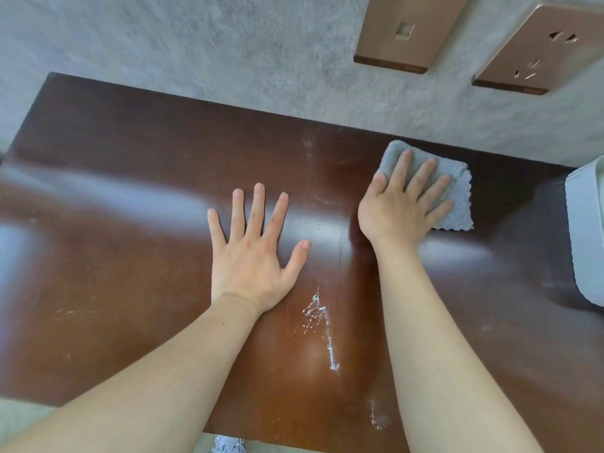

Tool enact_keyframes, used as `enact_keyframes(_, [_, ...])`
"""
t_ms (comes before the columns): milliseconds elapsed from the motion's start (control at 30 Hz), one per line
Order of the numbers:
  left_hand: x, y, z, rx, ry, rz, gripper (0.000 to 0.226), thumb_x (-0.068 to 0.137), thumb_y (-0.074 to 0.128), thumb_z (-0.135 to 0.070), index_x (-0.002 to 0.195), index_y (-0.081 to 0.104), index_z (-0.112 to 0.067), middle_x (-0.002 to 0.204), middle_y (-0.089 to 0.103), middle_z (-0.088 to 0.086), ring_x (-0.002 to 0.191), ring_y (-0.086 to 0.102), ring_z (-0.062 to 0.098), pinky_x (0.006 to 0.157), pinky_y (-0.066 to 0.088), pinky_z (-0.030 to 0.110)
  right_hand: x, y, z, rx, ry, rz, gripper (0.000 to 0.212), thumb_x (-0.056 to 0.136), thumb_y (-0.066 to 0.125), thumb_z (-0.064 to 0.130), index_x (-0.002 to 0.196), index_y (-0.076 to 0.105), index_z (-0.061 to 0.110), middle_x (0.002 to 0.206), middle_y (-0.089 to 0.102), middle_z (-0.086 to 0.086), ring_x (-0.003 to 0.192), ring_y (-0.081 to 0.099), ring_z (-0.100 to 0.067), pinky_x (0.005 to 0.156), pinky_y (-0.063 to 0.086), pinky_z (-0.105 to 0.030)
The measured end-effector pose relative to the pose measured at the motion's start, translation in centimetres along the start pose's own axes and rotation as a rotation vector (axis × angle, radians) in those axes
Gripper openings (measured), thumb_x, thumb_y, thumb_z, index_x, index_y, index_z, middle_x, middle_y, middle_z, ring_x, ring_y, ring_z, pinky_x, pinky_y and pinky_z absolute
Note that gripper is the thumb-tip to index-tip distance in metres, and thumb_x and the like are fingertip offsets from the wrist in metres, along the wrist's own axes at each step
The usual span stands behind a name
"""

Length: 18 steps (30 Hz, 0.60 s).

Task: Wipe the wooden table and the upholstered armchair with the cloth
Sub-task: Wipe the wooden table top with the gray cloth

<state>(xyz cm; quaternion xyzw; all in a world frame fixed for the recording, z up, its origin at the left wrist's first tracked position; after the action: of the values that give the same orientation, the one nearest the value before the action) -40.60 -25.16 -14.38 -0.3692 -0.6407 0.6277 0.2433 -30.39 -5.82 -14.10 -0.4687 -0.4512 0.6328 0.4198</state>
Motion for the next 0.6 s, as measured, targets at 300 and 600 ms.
enact_keyframes(300, [0.1,-0.2,0.0,-0.014,0.007,0.003,0.081,0.093,-0.003,-0.074,0.161,0.011,-0.033,0.170,0.003,0.004,0.156,-0.006,0.031,0.120,0.005,0.065,-2.0,1.7,10.4,-0.043,-0.632,0.185,0.055,0.105,0.012,0.043,0.157,-0.005,0.036,0.166,-0.016,0.000,0.150,-0.023,-0.029,0.118,-0.017,-0.054])
enact_keyframes(600, [0.0,0.0,0.1,-0.022,0.004,-0.022,0.080,0.095,0.002,-0.075,0.162,0.008,-0.031,0.170,0.003,0.003,0.156,-0.006,0.030,0.121,0.004,0.064,-8.2,1.0,-2.6,-0.067,-0.536,0.080,0.055,0.104,0.009,0.046,0.158,-0.002,0.037,0.167,-0.010,0.001,0.152,-0.017,-0.024,0.123,-0.004,-0.050])
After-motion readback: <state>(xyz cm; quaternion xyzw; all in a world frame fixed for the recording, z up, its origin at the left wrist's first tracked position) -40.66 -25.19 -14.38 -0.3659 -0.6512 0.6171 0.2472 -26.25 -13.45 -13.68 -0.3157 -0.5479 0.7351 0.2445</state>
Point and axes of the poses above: each hand's wrist, its own x-axis towards the middle knuckle, its own y-axis out of the palm, z = x × y, the point moved 3 cm from there along x, towards the middle knuckle
